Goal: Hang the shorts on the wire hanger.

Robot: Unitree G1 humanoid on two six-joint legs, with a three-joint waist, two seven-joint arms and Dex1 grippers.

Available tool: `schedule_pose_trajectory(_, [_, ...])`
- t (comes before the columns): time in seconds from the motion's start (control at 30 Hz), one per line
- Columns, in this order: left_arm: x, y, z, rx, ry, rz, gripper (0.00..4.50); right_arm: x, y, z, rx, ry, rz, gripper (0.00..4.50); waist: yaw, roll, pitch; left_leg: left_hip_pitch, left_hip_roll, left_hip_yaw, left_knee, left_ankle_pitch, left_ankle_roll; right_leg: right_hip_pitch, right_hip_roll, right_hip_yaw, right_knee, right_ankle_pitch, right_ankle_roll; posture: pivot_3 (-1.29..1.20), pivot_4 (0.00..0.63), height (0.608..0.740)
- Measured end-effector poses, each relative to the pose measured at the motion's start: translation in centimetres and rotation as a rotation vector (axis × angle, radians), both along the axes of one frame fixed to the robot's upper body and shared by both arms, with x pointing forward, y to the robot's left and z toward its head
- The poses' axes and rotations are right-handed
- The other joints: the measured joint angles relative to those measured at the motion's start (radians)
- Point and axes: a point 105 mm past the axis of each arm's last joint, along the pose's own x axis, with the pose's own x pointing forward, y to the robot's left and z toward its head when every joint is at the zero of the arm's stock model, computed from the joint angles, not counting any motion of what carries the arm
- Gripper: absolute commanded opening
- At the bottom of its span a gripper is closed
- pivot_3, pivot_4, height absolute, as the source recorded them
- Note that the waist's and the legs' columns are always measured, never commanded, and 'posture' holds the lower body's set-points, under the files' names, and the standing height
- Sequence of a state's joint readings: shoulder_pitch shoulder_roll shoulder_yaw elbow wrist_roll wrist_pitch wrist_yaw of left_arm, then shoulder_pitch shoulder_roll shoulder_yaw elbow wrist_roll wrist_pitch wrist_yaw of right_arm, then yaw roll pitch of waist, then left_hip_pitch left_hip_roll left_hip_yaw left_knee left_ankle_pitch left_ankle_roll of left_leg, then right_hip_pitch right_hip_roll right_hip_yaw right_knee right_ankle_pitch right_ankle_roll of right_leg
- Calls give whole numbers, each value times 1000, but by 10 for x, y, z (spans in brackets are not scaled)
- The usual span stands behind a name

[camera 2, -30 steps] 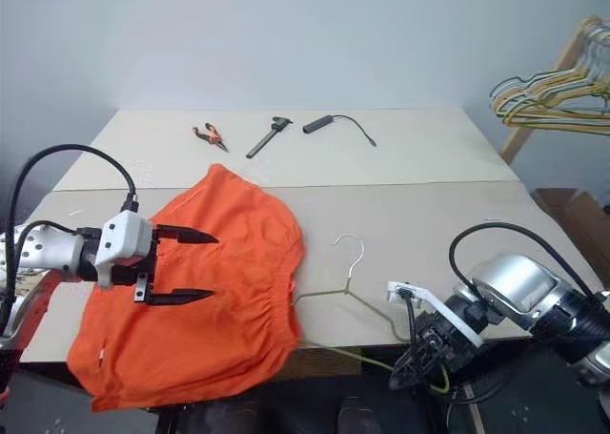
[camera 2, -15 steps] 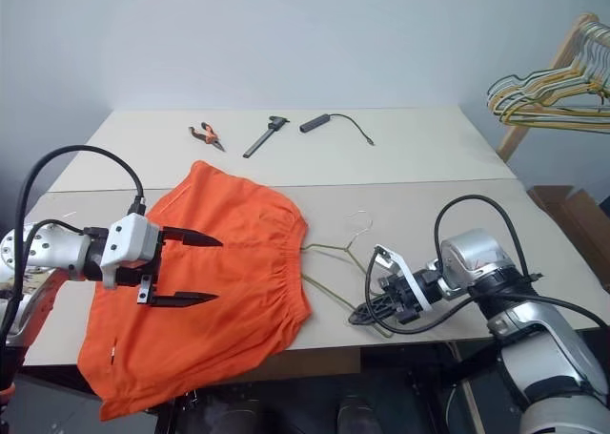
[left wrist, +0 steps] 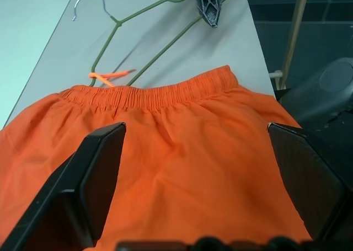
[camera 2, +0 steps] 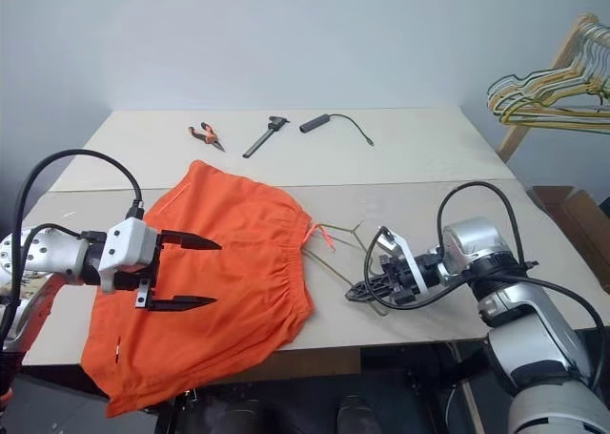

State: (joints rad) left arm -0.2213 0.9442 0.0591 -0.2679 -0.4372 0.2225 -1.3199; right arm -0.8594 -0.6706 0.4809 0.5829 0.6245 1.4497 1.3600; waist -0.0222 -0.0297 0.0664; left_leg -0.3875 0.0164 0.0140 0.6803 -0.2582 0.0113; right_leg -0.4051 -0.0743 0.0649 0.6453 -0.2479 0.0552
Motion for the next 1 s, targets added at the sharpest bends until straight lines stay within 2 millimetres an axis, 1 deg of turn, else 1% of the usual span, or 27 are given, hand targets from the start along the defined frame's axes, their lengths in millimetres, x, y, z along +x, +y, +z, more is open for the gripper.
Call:
schedule_pose_trajectory(0.13, [0,0,-1,0,3,2,4476,1,13,-8,20,10,20,0,5,0,0,0,0,0,0,0,0,0,0,0,0,0,0,44,20,740])
schedule_pose_trajectory(0.2, [0,0,-1,-1,2,5,4476,6,19,-8,27,2,21,0,5,0,0,0,0,0,0,0,0,0,0,0,0,0,0,44,20,740])
schedule_pose_trajectory(0.3, [0,1,-1,-1,2,7,4476,8,24,-8,35,-13,42,0,8,0,0,0,0,-1,0,0,0,0,0,-1,0,0,0,58,15,740])
schedule_pose_trajectory(0.4, [-1,2,-3,-2,9,13,4476,10,28,-14,36,-3,37,0,8,0,0,0,-1,0,0,0,0,0,0,-1,1,0,0,56,16,740])
schedule_pose_trajectory(0.5, [-2,2,-4,-2,13,16,4476,20,31,-20,17,-12,-13,0,6,0,0,0,-1,0,0,1,-1,0,0,-1,1,0,0,55,17,740])
schedule_pose_trajectory(0.6, [-3,1,-4,-1,9,11,4476,27,33,-19,19,-37,-28,0,5,1,0,0,-1,-1,0,1,-1,0,0,-1,2,0,0,58,13,740])
schedule_pose_trajectory(0.7, [-3,1,-4,-1,8,11,4476,26,36,-17,39,-46,-9,0,6,1,0,0,-1,-1,0,1,-1,0,0,-1,2,0,0,57,13,740])
schedule_pose_trajectory(0.77, [-3,1,-4,-1,8,11,4476,28,43,-17,61,-61,-3,0,5,1,0,0,-1,-1,0,1,-2,0,0,-1,2,0,0,51,15,740])
schedule_pose_trajectory(0.83, [-3,1,-3,-1,7,10,4476,31,45,-13,87,-78,-17,0,5,1,0,0,-1,-1,0,1,-2,0,0,-1,2,0,0,45,16,740])
schedule_pose_trajectory(0.9, [-2,1,-3,-1,7,9,4476,35,48,-3,89,-127,5,0,4,1,0,0,-1,-1,0,1,-2,-1,0,-1,2,0,0,37,14,740])
schedule_pose_trajectory(1.0, [0,0,-1,0,-1,6,4476,39,62,21,111,-243,84,0,0,1,0,0,0,-1,0,1,-2,-1,0,-1,2,0,0,22,12,740])
